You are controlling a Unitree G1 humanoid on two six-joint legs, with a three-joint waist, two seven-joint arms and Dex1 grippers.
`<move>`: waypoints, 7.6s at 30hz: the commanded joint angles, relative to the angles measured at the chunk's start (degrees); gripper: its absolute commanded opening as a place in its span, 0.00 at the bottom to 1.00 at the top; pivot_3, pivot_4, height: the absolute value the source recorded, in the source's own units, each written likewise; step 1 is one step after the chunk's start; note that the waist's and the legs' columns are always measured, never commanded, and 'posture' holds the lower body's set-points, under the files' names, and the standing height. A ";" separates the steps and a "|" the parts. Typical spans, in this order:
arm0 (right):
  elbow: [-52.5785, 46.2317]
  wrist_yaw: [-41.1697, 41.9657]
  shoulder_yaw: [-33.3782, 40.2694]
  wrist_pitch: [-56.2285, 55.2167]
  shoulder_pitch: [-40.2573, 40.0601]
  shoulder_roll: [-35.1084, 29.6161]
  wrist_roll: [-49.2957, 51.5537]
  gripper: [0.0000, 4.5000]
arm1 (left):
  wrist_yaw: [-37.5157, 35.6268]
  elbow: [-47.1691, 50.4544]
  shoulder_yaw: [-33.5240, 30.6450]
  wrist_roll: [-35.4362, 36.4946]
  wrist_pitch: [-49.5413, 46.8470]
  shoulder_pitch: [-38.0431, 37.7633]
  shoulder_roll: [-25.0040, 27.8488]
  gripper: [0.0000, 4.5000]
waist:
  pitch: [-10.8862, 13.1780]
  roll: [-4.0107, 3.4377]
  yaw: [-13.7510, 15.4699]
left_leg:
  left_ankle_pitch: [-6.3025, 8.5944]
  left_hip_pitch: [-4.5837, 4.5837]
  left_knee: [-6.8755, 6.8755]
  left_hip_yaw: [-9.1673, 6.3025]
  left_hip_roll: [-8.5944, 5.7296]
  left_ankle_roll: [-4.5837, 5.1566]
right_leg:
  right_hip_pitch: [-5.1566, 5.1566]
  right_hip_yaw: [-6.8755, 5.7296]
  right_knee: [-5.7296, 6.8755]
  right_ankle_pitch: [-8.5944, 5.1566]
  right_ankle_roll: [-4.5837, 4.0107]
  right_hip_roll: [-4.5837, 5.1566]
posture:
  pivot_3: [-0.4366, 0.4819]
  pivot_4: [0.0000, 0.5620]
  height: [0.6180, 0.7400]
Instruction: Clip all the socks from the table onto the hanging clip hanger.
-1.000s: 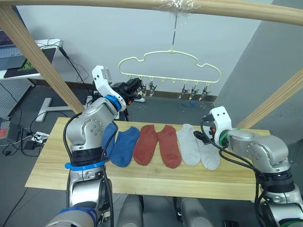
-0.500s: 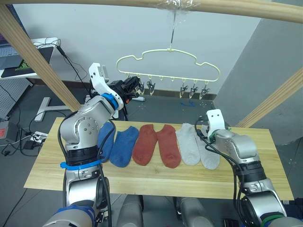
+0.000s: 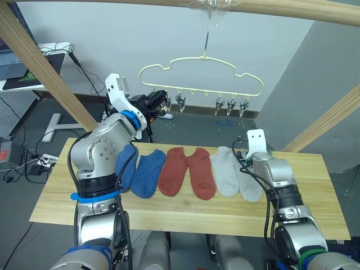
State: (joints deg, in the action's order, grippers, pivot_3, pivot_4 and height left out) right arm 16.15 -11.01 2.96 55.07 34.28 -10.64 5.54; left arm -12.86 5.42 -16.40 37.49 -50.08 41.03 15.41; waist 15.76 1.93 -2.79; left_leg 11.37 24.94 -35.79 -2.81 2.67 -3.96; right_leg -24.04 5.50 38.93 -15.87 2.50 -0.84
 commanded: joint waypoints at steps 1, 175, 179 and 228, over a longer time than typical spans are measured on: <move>-2.89 -1.76 2.24 3.51 -1.39 1.27 -1.02 1.00 | 0.33 2.95 -0.11 0.85 0.21 0.15 0.37 0.05 | 0.00 0.00 0.05 | 0.00 0.00 0.01 -0.01 0.00 0.00 | 0.00 0.00 0.00 0.00 0.00 0.00 | 0.50 0.50 1.00; -9.41 23.20 -8.39 12.54 30.82 17.26 11.60 0.19 | 6.32 -6.12 -8.23 20.72 -10.06 2.42 3.06 0.05 | 0.85 -0.14 -0.38 | 0.09 0.10 0.06 -0.15 0.03 -0.20 | -0.13 -0.22 0.04 -0.02 0.05 0.07 | 0.48 0.48 1.00; -9.31 23.21 -8.30 12.60 30.94 17.26 11.60 0.17 | 6.13 -6.19 -8.95 21.95 -10.63 2.42 3.08 0.32 | 0.85 -0.14 -0.37 | 0.09 0.10 0.06 -0.15 0.03 -0.20 | -0.13 -0.23 0.04 -0.02 0.05 0.07 | 0.48 0.48 1.00; -52.18 49.41 10.28 8.47 0.03 -18.16 43.35 0.60 | -2.23 23.21 13.50 -10.49 16.83 -23.00 7.31 0.66 | 0.82 -0.09 1.01 | 0.09 0.10 -0.09 -0.06 -0.02 -0.21 | -0.05 -0.07 0.03 -0.02 0.06 0.08 | 0.51 0.41 1.00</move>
State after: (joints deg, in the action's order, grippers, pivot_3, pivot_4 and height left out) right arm -33.65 36.12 10.32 63.01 33.00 -27.18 43.55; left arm -15.42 26.49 -3.85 28.32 -35.20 18.01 23.30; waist 16.58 1.84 -1.79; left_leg 11.46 25.04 -35.88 -2.88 2.66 -4.17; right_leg -24.08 5.42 38.97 -15.89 2.55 -0.76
